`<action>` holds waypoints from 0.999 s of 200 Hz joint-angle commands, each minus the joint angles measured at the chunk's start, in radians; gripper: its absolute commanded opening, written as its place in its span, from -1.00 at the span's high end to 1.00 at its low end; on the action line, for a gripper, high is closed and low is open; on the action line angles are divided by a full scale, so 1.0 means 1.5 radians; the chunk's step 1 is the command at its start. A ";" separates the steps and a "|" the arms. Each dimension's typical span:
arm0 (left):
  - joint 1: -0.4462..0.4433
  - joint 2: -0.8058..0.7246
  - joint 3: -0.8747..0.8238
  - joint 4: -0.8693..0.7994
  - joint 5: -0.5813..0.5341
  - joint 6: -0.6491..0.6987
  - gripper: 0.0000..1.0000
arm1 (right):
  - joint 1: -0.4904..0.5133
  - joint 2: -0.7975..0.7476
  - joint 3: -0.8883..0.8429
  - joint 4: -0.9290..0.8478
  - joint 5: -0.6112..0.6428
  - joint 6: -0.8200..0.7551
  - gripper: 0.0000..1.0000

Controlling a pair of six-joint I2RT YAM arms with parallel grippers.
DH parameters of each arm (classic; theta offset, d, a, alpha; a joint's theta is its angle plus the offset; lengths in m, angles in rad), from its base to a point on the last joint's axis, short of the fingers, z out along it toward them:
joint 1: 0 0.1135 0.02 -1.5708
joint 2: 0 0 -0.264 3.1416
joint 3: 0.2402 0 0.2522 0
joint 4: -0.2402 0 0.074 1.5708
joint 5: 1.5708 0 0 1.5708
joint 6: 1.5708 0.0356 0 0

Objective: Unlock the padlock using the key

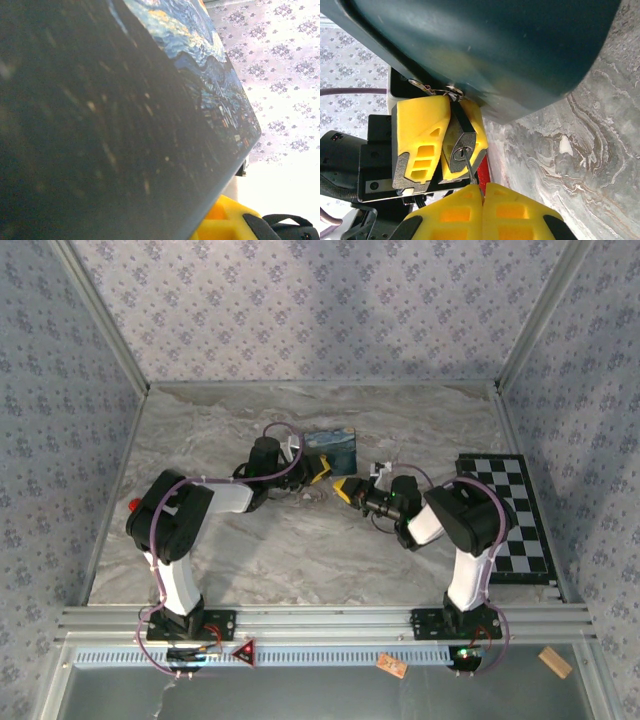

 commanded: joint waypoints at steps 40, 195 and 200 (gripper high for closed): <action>-0.064 -0.065 0.025 0.001 0.133 0.016 0.96 | -0.003 0.001 0.035 0.003 0.032 -0.032 1.00; -0.067 -0.058 0.015 0.049 0.142 -0.004 0.97 | -0.030 -0.001 0.063 0.003 0.002 0.016 1.00; -0.067 -0.058 0.015 0.049 0.143 -0.003 0.96 | -0.032 -0.003 0.060 0.003 0.002 0.015 1.00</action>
